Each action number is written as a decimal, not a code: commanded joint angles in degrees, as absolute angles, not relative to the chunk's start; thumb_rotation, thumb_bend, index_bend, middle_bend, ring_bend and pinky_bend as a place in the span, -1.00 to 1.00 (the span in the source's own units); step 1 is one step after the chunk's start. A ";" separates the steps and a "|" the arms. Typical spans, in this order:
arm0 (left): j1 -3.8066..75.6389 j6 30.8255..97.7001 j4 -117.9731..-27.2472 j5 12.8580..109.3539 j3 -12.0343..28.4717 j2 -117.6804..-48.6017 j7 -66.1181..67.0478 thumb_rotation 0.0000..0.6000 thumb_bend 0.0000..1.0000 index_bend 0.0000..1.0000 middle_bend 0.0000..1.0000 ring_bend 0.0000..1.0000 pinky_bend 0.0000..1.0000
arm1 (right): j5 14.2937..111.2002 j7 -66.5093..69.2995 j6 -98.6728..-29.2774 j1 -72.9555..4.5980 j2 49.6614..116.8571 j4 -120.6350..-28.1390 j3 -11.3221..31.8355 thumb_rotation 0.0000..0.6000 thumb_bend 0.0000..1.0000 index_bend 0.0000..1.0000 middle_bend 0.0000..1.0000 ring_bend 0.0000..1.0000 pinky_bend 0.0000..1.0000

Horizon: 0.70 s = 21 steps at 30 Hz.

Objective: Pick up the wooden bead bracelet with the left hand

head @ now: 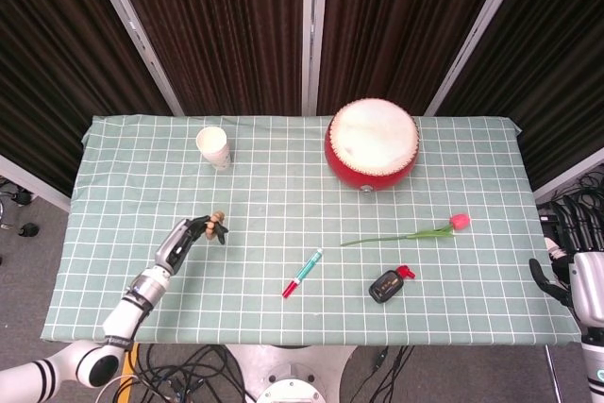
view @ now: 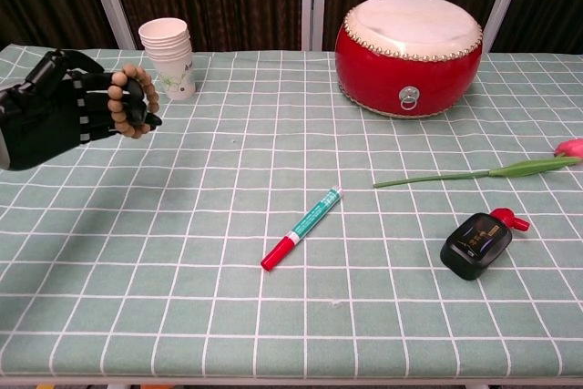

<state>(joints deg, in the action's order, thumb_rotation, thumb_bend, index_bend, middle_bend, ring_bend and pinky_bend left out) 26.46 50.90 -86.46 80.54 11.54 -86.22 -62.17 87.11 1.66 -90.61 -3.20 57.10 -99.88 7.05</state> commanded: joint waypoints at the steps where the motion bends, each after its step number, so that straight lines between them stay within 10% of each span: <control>1: 27.40 54.56 -81.84 86.53 8.87 -87.33 -56.70 -0.71 0.27 -0.11 -0.12 -0.57 -0.73 | 86.80 2.09 -90.34 -3.26 57.20 -99.55 7.05 1.00 -0.54 -1.00 -1.00 -1.00 -1.00; 11: 29.08 61.78 -69.88 93.85 5.19 -91.25 -29.17 -0.42 0.02 -0.23 -0.31 -0.73 -0.79 | 85.45 4.02 -88.93 -3.43 57.40 -98.09 6.99 1.00 -0.54 -1.00 -1.00 -1.00 -1.00; 21: 27.02 66.59 -76.16 90.07 6.48 -85.07 -14.13 1.00 -0.17 -0.23 -0.31 -0.73 -0.81 | 85.14 6.65 -85.24 -4.32 56.12 -97.21 5.97 1.00 -0.52 -1.00 -0.99 -1.00 -1.00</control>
